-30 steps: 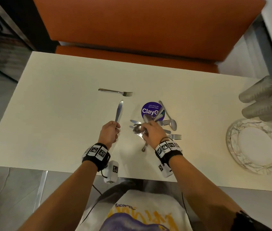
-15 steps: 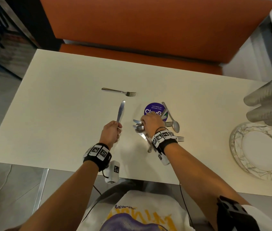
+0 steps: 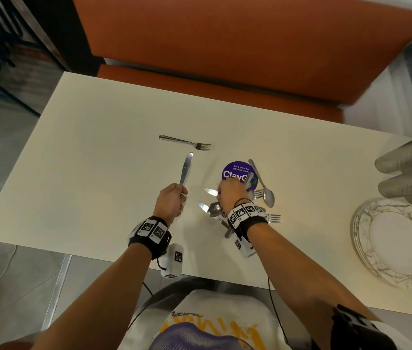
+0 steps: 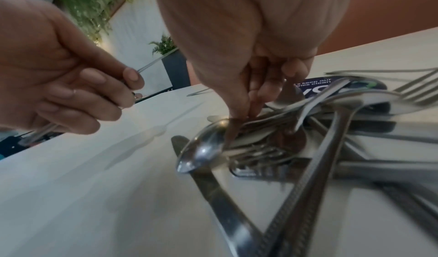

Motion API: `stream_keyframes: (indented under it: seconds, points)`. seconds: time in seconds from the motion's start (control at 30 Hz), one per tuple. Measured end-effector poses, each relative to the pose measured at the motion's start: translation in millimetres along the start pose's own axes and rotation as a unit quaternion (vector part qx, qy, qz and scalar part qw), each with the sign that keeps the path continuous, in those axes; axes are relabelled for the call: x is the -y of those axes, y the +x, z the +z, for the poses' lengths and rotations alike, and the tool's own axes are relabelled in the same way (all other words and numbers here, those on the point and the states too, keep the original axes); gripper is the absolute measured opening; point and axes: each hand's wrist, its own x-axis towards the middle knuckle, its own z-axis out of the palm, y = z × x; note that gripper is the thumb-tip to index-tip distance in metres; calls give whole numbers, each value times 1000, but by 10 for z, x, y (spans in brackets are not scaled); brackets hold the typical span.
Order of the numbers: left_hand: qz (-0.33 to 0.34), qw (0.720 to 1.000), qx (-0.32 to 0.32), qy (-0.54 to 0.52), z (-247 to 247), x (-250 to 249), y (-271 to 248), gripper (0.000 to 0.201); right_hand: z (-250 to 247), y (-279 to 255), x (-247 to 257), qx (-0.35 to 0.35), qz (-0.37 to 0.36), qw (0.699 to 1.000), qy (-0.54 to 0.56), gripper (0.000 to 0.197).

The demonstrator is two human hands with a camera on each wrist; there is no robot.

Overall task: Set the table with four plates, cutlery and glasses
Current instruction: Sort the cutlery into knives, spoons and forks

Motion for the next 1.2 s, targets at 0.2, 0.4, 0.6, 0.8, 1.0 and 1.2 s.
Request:
stream_keyframes:
  seconds: [0.2, 0.4, 0.6, 0.8, 1.0, 1.2]
  points:
    - [12, 1000, 8, -5, 11, -2, 68, 26, 4, 52, -12, -23, -9, 1000, -7, 31]
    - [52, 998, 7, 22, 55, -42, 157, 30, -161, 9, -153, -68, -7, 991, 111, 13]
    - [86, 993, 4, 77, 141, -151, 233, 32, -526, -53, -247, -101, 1, 971, 218, 5]
    - [100, 992, 16, 76, 235, -245, 300, 32, -798, -122, -313, -119, 3, 957, 264, 6]
    - [109, 993, 32, 38, 352, -428, 336, 30, -955, -45, -429, -210, -10, 919, 333, 6]
    - [127, 989, 73, 14, 531, -577, 299, 32, -1165, -70, -455, -272, 26, 852, 446, 10]
